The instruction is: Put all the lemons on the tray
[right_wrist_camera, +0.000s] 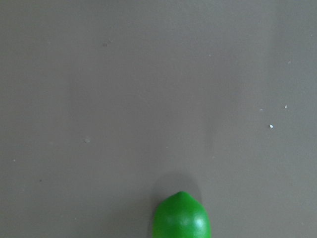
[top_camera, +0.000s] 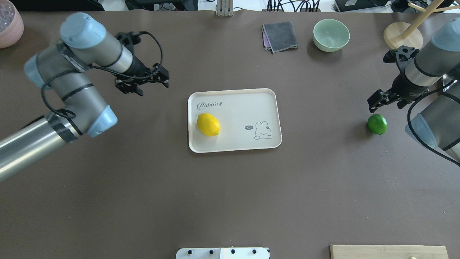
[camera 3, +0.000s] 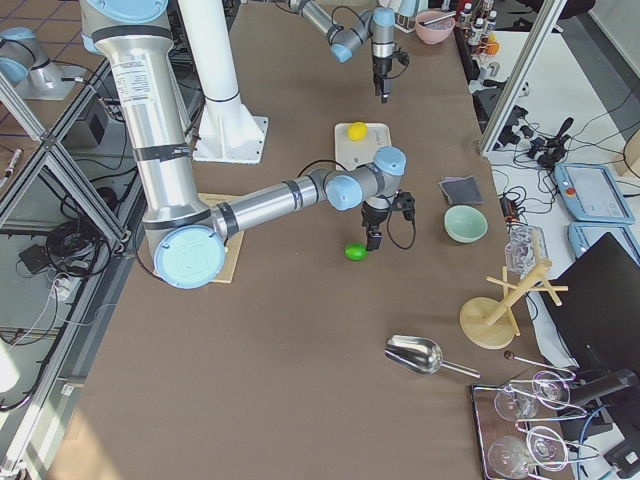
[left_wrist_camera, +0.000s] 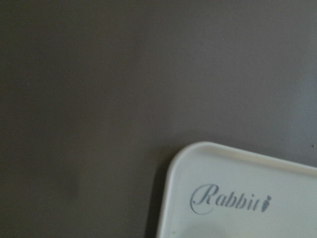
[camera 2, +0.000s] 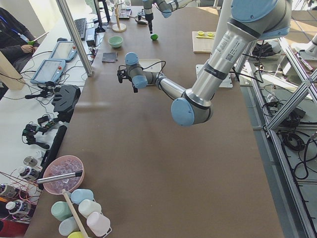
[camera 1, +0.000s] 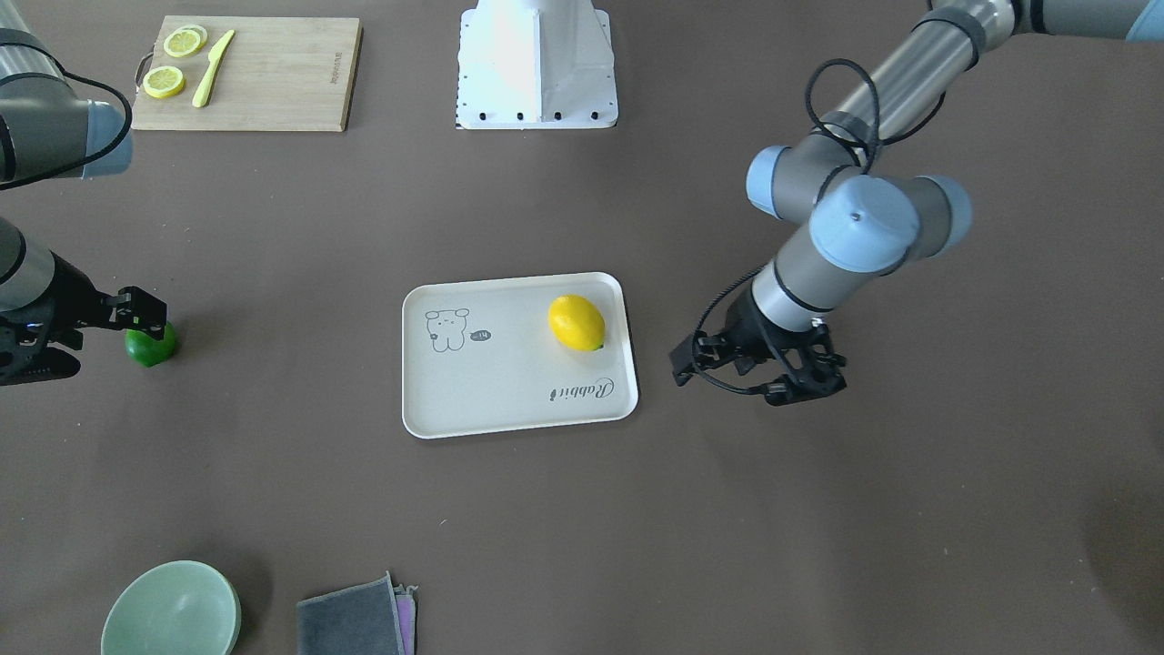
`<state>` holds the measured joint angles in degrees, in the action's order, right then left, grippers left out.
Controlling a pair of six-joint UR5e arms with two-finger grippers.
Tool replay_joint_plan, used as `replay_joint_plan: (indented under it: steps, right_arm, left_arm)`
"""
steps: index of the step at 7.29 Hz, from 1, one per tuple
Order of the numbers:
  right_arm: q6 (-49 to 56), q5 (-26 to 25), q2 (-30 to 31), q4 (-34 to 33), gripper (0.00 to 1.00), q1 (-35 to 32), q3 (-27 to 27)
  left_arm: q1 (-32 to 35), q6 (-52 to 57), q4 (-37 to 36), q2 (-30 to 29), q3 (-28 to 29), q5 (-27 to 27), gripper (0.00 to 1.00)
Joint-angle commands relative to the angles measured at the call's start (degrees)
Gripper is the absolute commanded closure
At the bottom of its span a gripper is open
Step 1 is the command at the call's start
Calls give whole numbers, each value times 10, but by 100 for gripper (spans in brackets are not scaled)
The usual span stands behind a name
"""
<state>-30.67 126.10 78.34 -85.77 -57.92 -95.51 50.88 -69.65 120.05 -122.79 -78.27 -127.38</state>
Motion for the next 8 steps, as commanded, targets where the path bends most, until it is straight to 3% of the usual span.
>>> replay_joint_plan:
  steps: [1,3,5,6,7,8]
  right_arm:
    - [0,-21,2,0,0,14,2]
    - [-3,-20,1,12,0,25,16]
    - [-4,-16,8,94,0,27,72]
    - [-10,-14,8,99,0,28,74]
    - [-12,-13,9,99,2,32,73]
    - [-27,-12,9,99,11,39,73]
  left_arm:
    - [98,245,-52,62,13,-53,2]
    - [103,302,-76,66,22,-52,2]
    - [102,302,-75,68,28,-52,2]
    - [102,302,-75,68,29,-52,2]
    - [101,302,-75,67,29,-52,2]
    - [101,302,-75,67,28,-52,2]
